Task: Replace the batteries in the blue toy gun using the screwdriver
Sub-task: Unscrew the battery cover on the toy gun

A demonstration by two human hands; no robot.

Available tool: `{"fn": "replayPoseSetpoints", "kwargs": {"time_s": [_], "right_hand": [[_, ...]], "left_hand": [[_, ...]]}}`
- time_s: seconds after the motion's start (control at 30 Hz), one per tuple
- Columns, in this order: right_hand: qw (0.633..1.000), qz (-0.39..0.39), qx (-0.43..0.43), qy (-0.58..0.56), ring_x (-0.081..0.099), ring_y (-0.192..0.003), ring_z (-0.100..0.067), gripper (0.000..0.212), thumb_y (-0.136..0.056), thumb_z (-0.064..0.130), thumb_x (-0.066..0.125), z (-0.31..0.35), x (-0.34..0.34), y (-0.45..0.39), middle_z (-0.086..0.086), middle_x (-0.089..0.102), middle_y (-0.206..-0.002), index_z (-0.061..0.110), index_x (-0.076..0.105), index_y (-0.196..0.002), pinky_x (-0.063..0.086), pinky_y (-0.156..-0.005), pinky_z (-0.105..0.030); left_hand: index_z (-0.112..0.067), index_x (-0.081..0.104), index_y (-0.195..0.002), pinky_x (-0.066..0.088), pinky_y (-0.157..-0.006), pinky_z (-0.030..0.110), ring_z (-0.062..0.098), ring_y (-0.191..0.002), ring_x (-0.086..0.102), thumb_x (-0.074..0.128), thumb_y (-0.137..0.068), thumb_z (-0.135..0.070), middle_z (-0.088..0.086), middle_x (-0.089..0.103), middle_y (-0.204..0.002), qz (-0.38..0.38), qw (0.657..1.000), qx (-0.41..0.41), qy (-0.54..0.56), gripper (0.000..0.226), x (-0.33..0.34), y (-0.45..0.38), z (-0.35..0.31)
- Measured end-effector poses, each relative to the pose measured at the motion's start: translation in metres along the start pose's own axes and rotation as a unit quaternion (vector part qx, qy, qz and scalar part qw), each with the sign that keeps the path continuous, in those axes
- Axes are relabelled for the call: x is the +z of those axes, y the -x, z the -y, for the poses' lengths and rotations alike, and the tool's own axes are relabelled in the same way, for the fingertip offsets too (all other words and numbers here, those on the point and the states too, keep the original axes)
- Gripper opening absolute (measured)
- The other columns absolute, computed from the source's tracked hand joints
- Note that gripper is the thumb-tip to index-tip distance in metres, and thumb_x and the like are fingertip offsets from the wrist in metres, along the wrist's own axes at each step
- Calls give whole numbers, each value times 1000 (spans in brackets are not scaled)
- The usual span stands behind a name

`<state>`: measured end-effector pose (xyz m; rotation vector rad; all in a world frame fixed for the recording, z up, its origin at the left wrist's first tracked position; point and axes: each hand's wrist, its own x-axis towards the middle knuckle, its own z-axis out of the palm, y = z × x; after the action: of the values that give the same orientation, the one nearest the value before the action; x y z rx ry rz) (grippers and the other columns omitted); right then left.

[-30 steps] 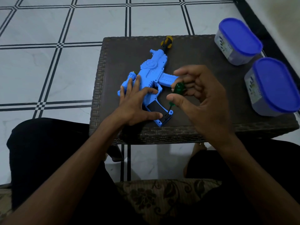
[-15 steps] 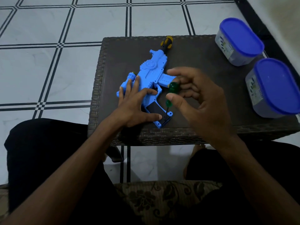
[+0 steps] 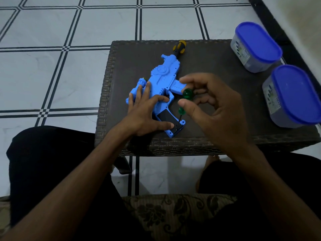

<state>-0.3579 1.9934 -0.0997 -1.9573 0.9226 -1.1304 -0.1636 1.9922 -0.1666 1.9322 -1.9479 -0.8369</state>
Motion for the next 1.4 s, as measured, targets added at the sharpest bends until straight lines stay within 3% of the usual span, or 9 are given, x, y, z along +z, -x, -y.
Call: {"fn": "replayPoseSetpoints", "kwargs": {"time_s": [0.17,0.37,0.47,0.57,0.7,0.83,0.97,1.1,1.4], "right_hand": [[1000,20,-3,3,68,-98,-10,27,-87,-4,64,1,-2,3,-1,70,-107,5,65,-112,55,-82,-21],[999,31,-30,8,64,-91,-19,23,-81,8,79,-1,-1,1,-9,61,-101,5,69,-102,56,-74,-30],[1000,12,-8,8,64,-88,-14,27,-79,7,79,1,-1,0,-3,64,-97,11,65,-102,55,-74,-26],[1000,9,13,-27,68,-98,-12,35,-82,-1,74,3,-2,-1,-3,69,-101,8,57,-112,53,-80,-22],[999,29,0,-14,68,-104,-14,25,-85,-6,66,0,-4,3,-4,70,-108,4,63,-108,55,-87,-27],[999,28,-26,-5,65,-103,-19,19,-84,3,74,0,-4,2,-9,64,-108,4,67,-102,55,-82,-26],[1000,15,-1,-7,64,-90,-16,29,-80,8,80,-1,-4,1,-6,64,-98,9,66,-105,56,-75,-29],[999,1,33,-41,67,-96,-14,35,-81,3,77,0,-3,1,-2,68,-100,12,59,-110,54,-78,-21],[1000,10,21,-10,70,-99,-10,28,-84,-1,72,3,-3,4,-4,72,-105,6,66,-111,57,-83,-21]], "left_hand": [[-41,44,-132,-18,-115,47,22,-145,-26,78,-68,-51,3,-16,-161,-4,1000,3,0,73,0,0,0],[-39,44,-132,-18,-115,47,22,-145,-27,77,-70,-52,4,-16,-161,-3,1000,7,-5,72,0,0,1],[-42,44,-132,-18,-114,47,22,-145,-26,78,-69,-52,4,-16,-161,-4,1000,5,-5,72,1,0,1],[-42,44,-131,-19,-114,45,21,-145,-26,78,-69,-52,3,-16,-162,-3,1000,4,-6,71,1,-1,1],[-42,44,-131,-20,-113,44,21,-145,-26,78,-69,-51,3,-16,-161,-4,1000,5,-1,71,1,0,1],[-41,44,-132,-19,-114,45,21,-145,-27,78,-70,-51,3,-17,-161,-3,1000,7,-1,71,1,0,1],[-42,43,-132,-19,-114,46,21,-145,-28,77,-69,-52,3,-17,-161,-1,1000,6,-3,72,1,-1,2],[-42,44,-131,-20,-115,46,21,-145,-27,78,-69,-52,3,-17,-161,-2,1000,2,-3,72,1,-1,1],[-41,44,-130,-20,-114,45,21,-145,-27,79,-68,-50,3,-16,-161,-3,1000,5,6,71,1,0,1]]}}
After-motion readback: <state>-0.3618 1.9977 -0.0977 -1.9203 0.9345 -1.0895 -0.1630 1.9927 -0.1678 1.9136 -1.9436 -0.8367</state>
